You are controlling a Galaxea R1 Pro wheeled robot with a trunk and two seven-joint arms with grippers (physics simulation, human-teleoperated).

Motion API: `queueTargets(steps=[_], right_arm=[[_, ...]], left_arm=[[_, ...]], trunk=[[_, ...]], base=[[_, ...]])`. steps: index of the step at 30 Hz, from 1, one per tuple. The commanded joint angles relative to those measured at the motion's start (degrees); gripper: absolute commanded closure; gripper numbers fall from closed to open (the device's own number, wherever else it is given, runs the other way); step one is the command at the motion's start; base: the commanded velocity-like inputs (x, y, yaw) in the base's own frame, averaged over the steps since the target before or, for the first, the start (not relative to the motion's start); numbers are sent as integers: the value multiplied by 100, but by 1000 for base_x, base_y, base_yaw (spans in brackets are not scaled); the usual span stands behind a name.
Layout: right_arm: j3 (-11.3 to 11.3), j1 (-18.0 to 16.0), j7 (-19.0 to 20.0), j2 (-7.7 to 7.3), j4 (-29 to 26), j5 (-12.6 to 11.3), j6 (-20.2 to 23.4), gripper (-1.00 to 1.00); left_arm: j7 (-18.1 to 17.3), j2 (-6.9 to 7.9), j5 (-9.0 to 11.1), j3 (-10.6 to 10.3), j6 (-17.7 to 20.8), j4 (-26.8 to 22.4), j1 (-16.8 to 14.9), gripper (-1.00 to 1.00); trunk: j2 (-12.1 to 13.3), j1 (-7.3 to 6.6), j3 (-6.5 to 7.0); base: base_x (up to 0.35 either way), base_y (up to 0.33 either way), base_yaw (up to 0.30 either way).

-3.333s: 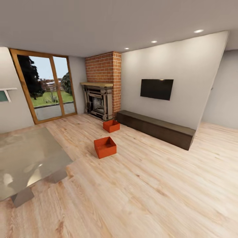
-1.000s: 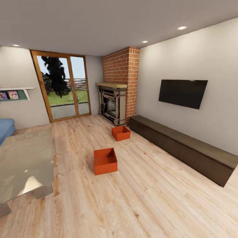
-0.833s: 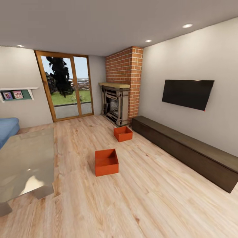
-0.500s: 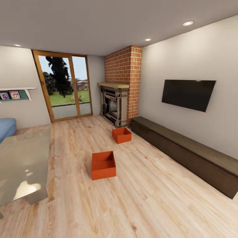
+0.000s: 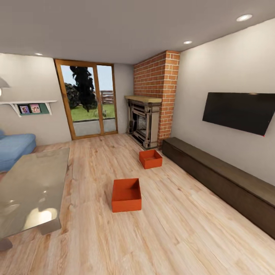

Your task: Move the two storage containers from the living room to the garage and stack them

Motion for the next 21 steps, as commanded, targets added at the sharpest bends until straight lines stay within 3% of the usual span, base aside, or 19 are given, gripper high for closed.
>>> queueTargets(steps=[1,21], right_arm=[[39,7,-60,-3,-11,31,4,-100],[41,7,-58,-3,-11,68,-10,-100]], left_arm=[[41,-2,14,-50,-19,10,-2,-100],[41,-2,14,-50,-19,10,-2,-100]], trunk=[[-1,5,2],[-1,5,2]], base=[[284,37,200],[288,3,17]])
